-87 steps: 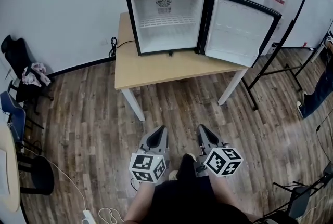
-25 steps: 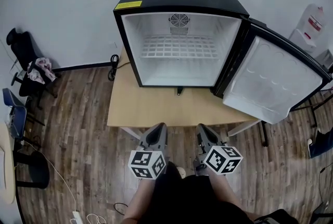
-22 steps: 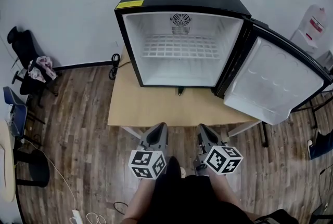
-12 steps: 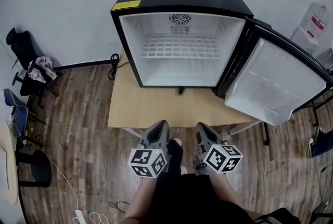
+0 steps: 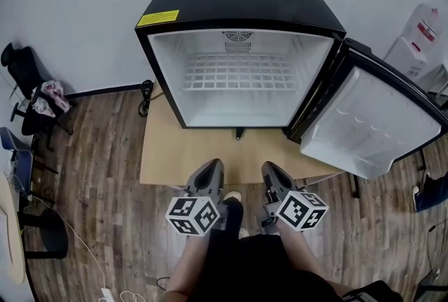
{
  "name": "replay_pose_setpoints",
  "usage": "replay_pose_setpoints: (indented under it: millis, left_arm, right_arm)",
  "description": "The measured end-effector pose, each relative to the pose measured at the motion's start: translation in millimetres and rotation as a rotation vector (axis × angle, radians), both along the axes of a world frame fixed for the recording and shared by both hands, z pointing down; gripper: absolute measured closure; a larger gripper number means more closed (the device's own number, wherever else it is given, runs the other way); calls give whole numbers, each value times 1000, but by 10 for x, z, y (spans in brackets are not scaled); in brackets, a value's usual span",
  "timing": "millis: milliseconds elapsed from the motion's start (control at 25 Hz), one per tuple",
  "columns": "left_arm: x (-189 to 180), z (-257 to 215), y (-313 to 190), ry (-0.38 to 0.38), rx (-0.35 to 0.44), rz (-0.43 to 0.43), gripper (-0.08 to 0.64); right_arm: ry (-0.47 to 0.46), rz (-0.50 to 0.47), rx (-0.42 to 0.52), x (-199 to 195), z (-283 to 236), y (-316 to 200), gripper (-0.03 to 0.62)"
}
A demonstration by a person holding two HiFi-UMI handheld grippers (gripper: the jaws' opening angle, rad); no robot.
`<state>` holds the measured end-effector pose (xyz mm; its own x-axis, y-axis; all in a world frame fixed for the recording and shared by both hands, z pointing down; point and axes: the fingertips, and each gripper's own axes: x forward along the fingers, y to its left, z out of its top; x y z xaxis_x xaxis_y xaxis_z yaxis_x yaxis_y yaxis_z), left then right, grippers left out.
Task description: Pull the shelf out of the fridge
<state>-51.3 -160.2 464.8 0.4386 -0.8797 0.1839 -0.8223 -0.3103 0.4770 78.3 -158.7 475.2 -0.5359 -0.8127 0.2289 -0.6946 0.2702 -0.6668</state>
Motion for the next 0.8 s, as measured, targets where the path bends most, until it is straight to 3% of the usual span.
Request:
replay_pose_setpoints:
  millis: [320, 800]
  left_arm:
    - [-38, -54, -464, 161, -20, -14, 555]
    - [-141, -105, -1091, 476, -59, -41, 554]
  right_arm:
    - [-60, 50, -4, 21, -75, -425, 600]
    - [-209, 153, -28, 151, -163, -1013, 598]
